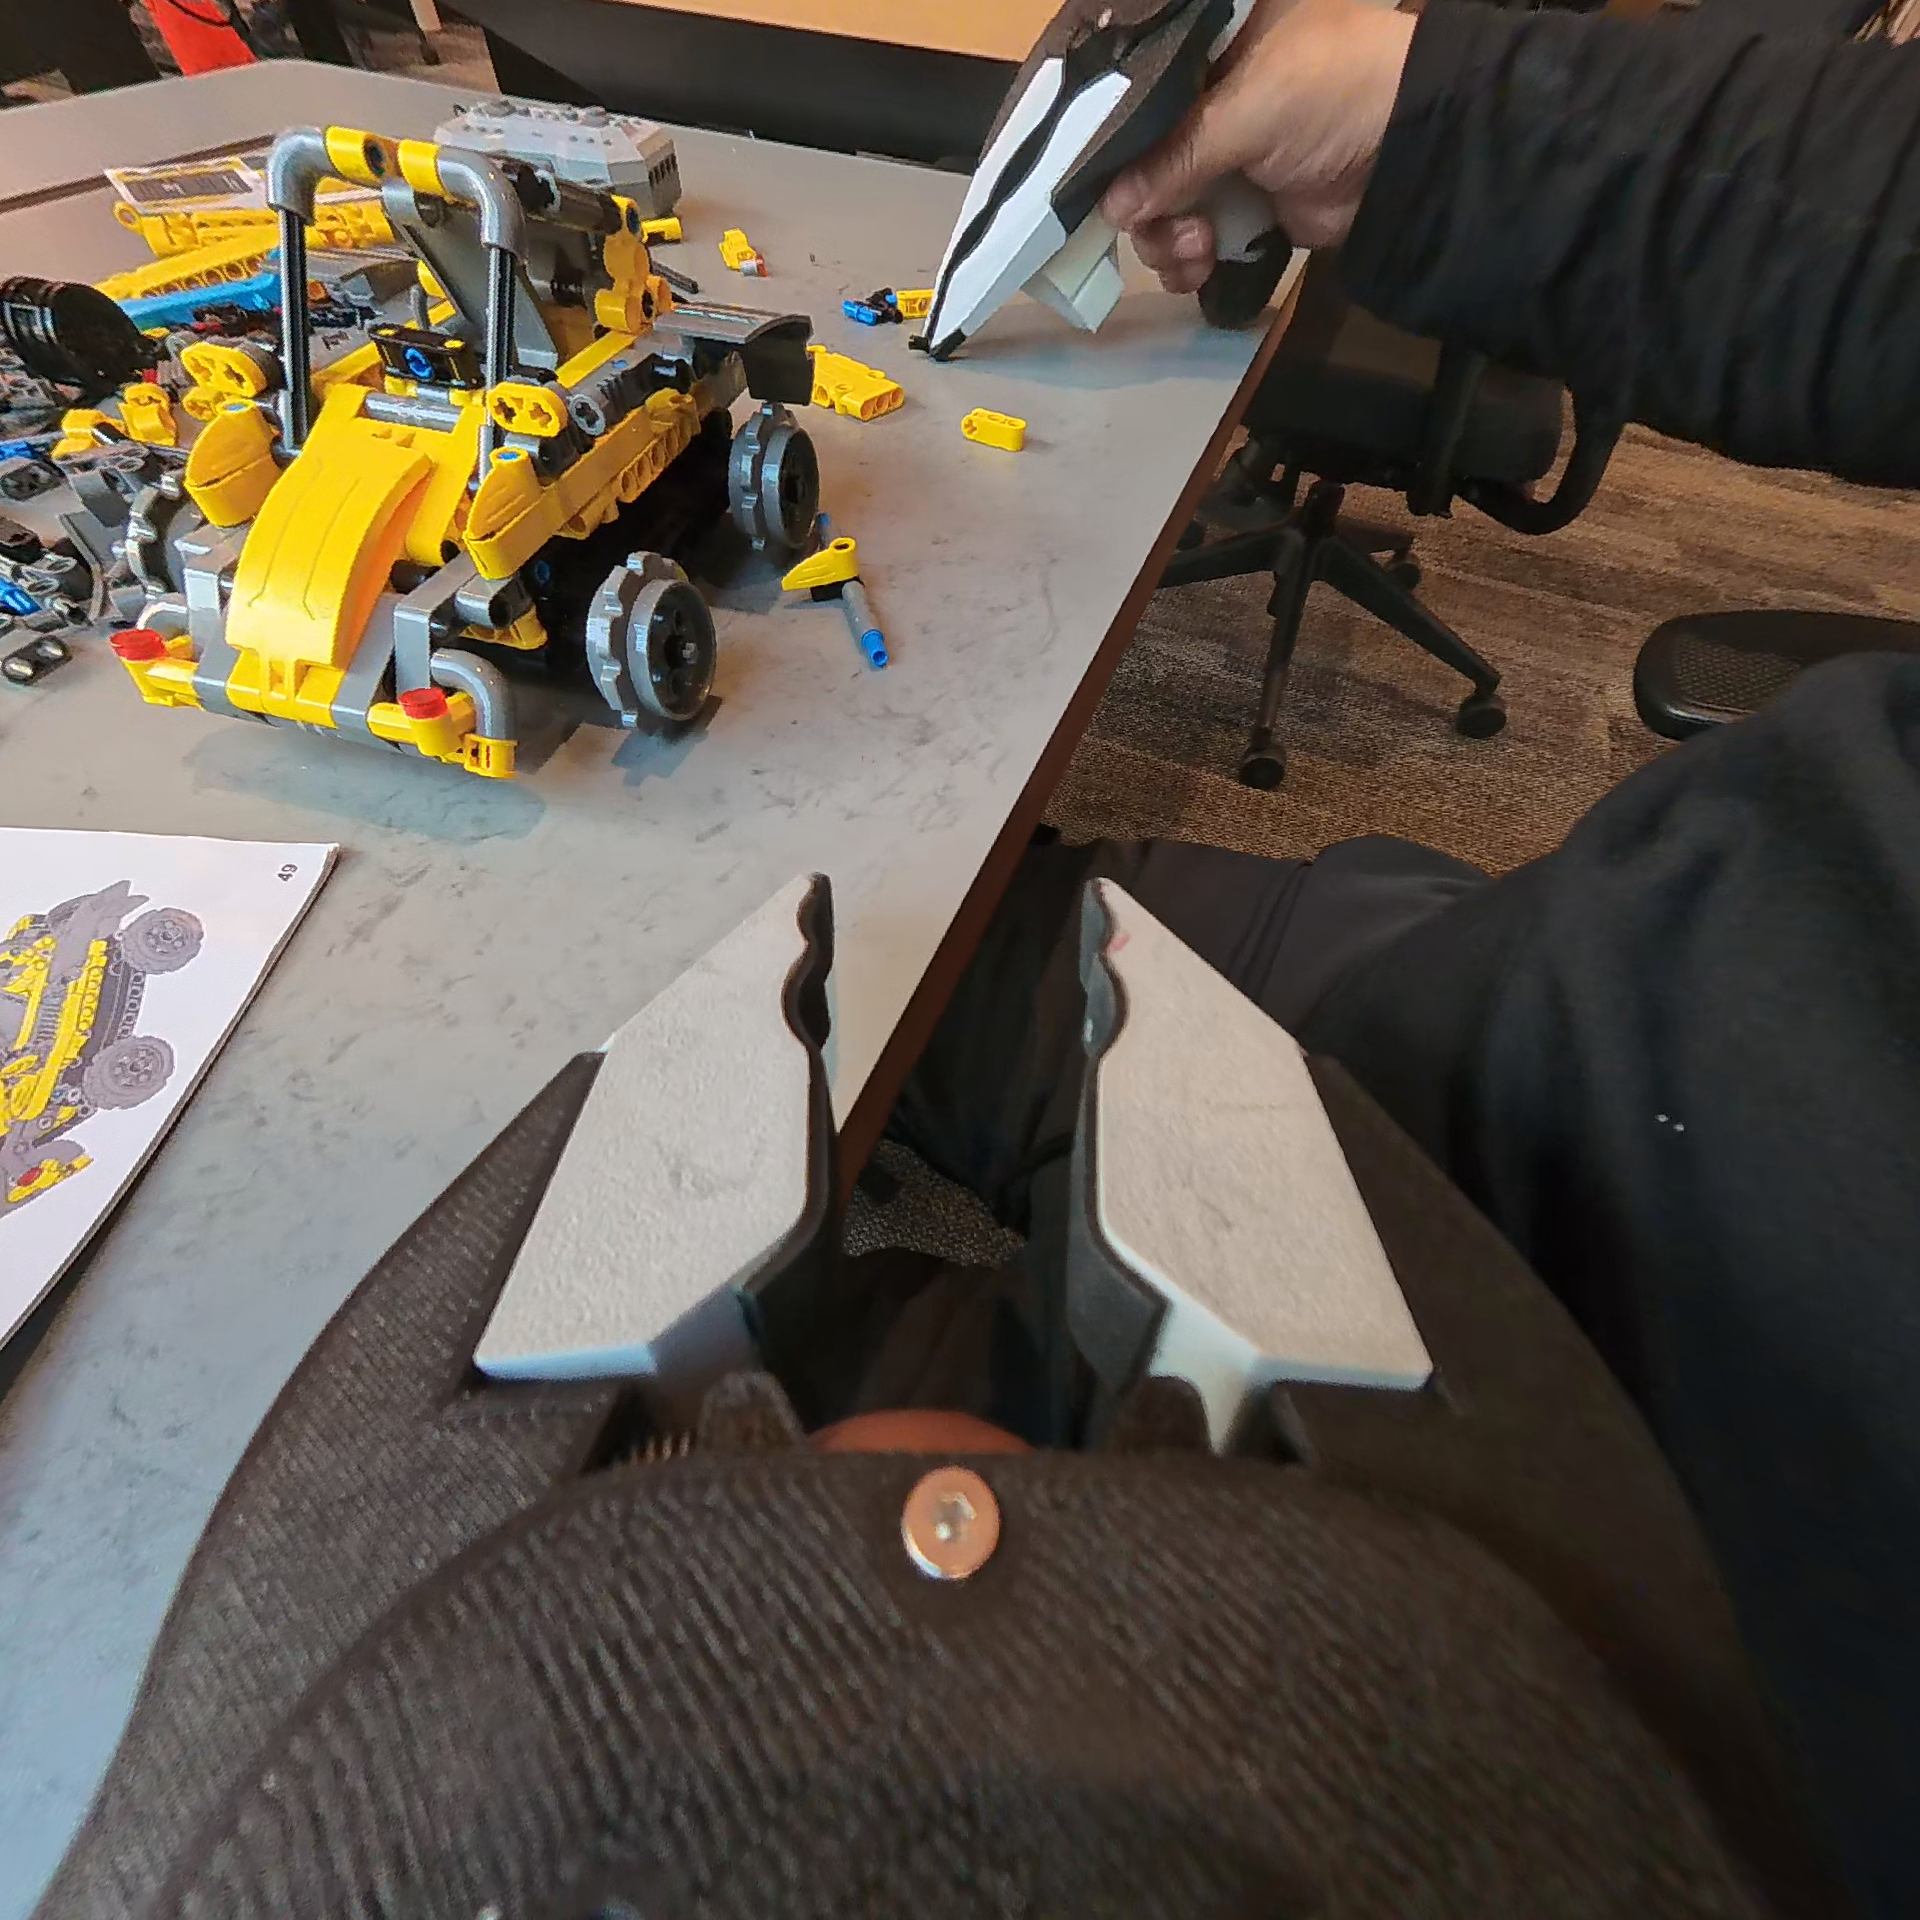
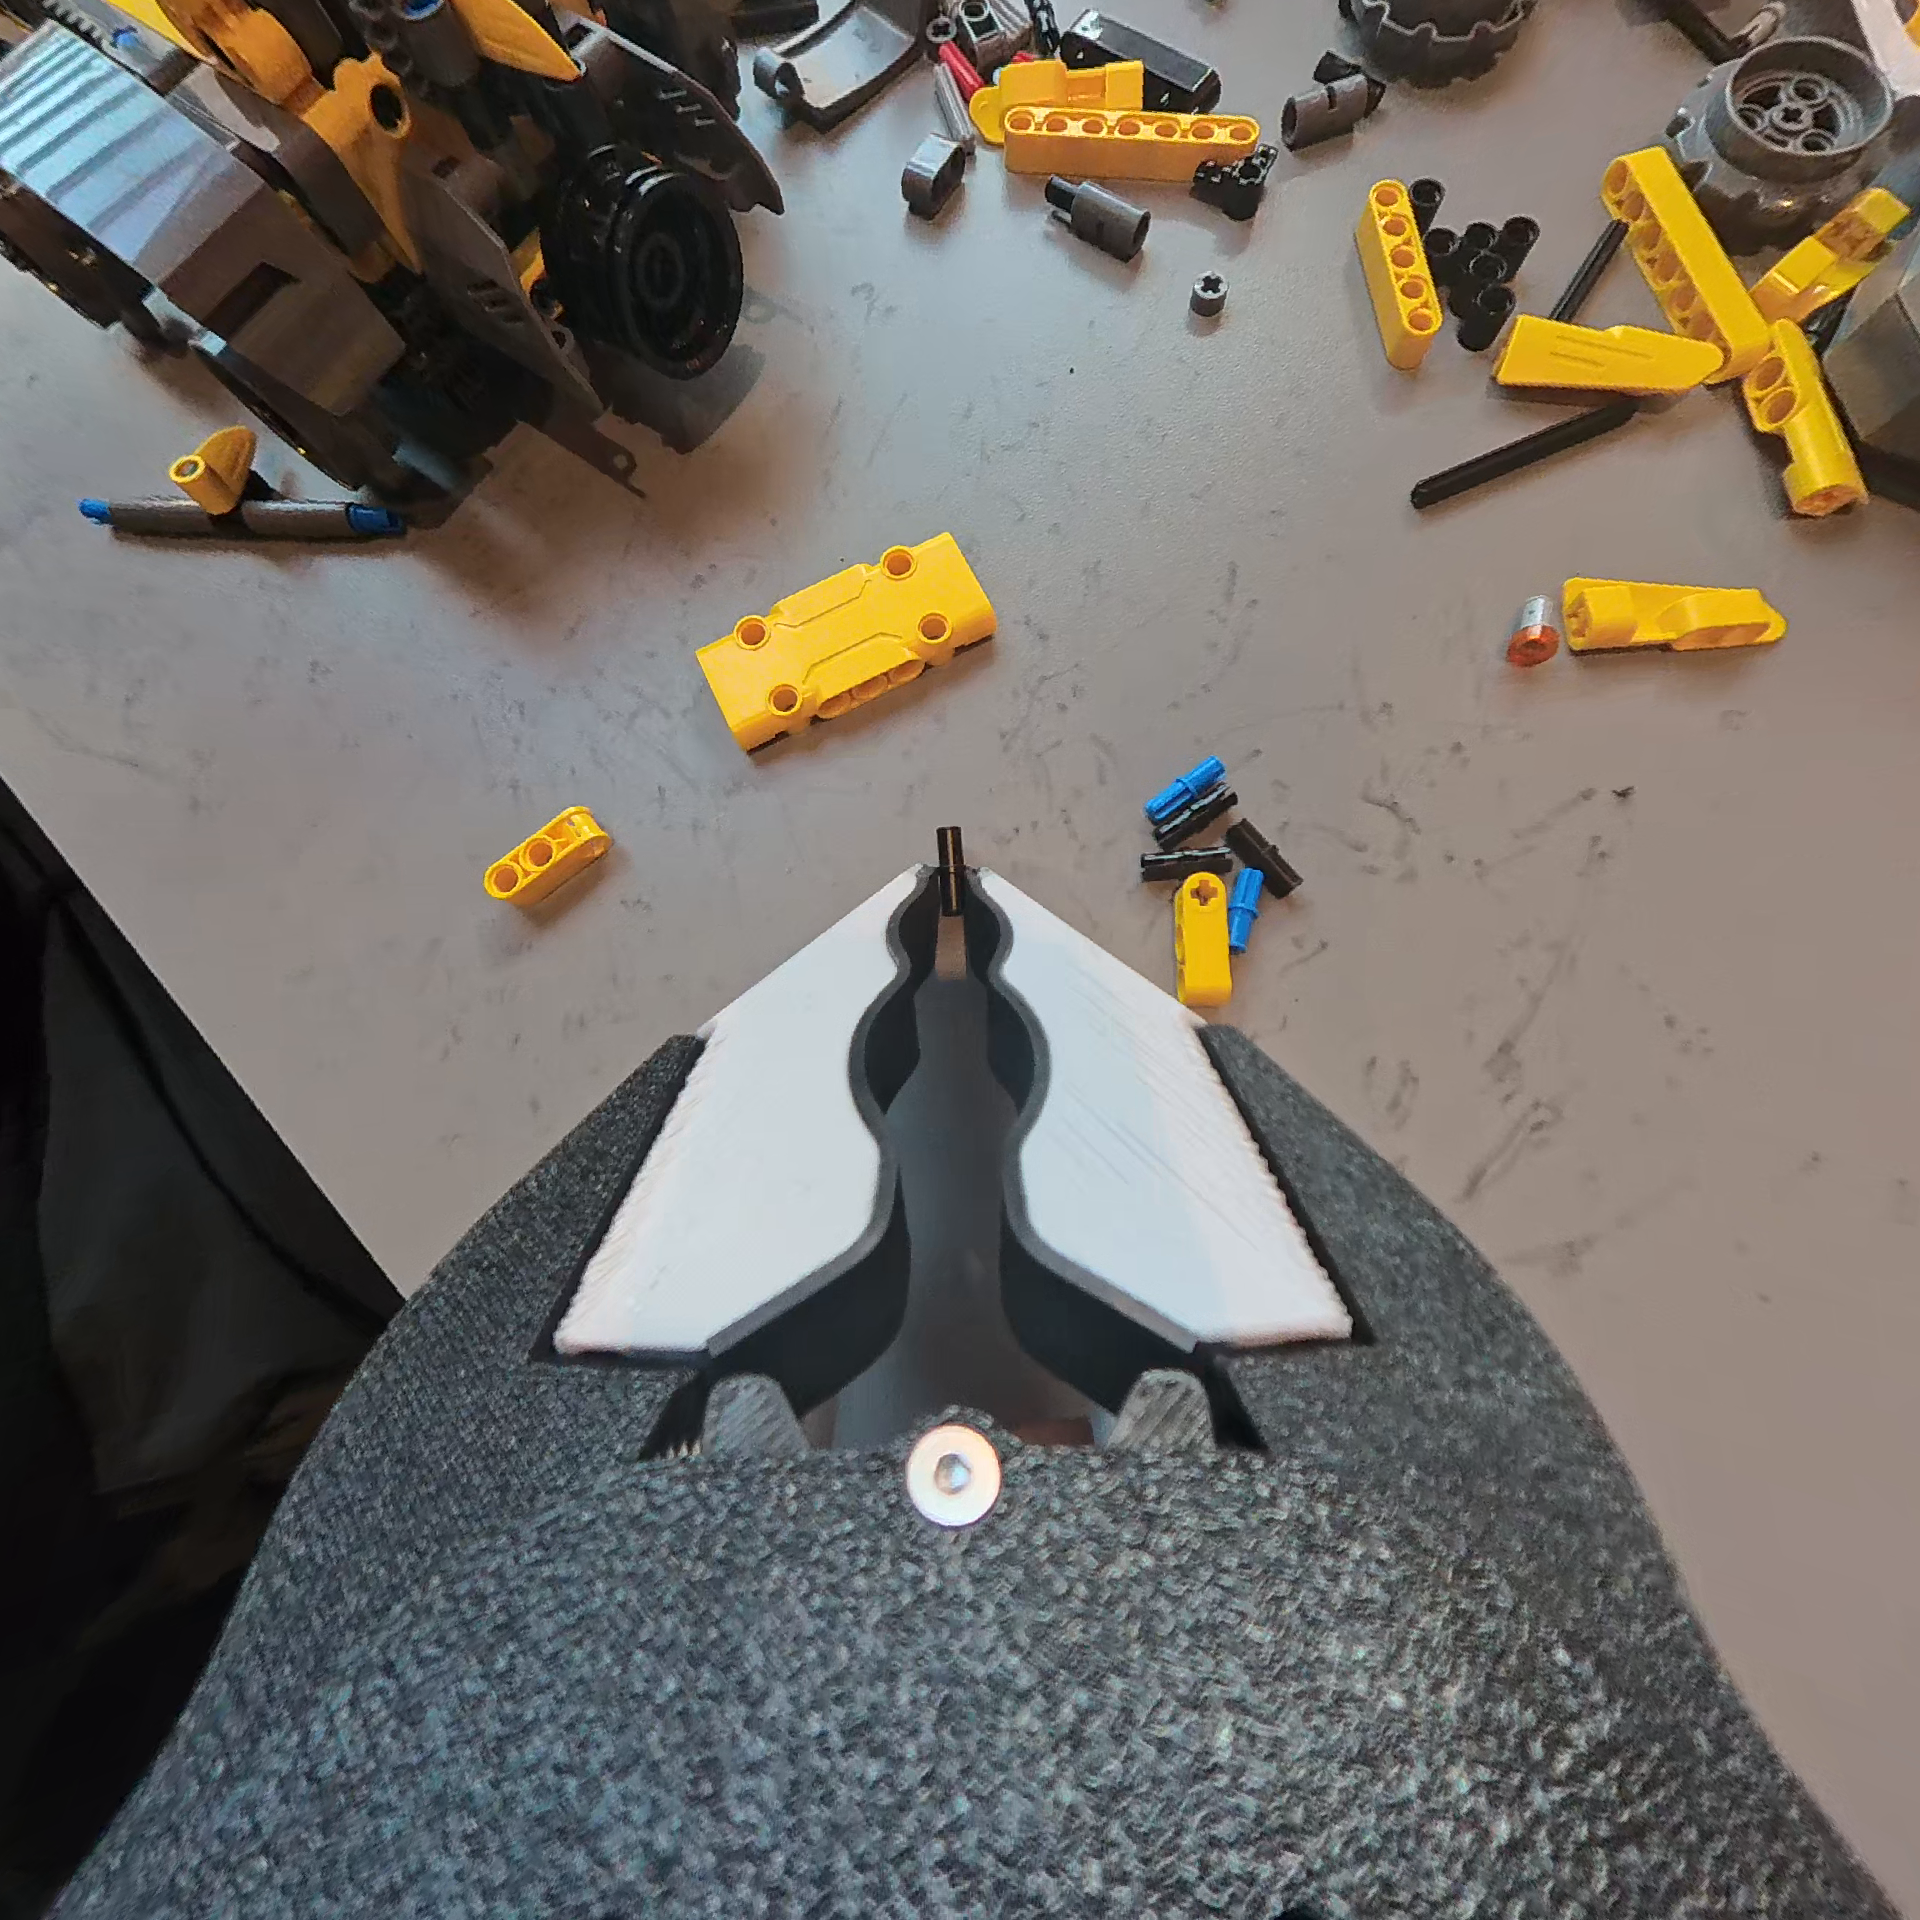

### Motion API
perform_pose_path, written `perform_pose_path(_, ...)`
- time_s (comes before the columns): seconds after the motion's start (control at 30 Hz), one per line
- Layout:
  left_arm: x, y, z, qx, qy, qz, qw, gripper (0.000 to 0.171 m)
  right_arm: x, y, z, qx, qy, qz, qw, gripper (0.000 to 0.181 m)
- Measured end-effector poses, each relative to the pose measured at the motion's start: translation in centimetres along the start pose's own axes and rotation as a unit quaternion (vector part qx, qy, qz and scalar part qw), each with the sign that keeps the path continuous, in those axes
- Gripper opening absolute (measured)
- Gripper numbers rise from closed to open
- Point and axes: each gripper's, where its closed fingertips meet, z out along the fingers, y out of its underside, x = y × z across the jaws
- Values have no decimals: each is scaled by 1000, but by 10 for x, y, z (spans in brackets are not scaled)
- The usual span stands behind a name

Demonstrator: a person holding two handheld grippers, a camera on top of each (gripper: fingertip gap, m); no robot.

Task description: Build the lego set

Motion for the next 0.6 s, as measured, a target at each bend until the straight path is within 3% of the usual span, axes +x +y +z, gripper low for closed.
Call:
perform_pose_path(0.33, 0, -2, -2, 1, -7, 13, 1000, 45, 0, -11, -4, 30, 4, -22, 999, 5)
perform_pose_path(0.6, 0, -4, -2, 5, -6, 9, 1000, 45, 38, -27, -31, 45, 65, -16, 997, 5)
